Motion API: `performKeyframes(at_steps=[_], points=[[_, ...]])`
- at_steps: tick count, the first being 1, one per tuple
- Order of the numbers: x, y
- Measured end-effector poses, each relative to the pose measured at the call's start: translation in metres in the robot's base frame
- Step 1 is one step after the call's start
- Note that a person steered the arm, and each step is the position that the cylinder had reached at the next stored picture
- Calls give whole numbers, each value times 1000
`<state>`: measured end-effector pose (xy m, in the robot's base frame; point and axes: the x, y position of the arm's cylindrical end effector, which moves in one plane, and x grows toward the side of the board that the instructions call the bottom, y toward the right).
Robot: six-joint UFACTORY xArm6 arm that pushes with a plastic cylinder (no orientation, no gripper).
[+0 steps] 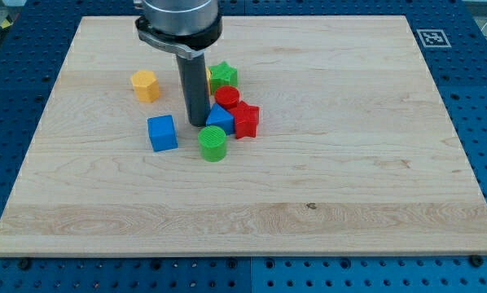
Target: Move the blue cube closer to the blue triangle
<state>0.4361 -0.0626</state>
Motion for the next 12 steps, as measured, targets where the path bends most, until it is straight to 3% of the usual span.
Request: performKeyframes(at_steps=[2, 8, 10, 12], points=[[-4, -4], [11, -105], [39, -97], [31, -61]])
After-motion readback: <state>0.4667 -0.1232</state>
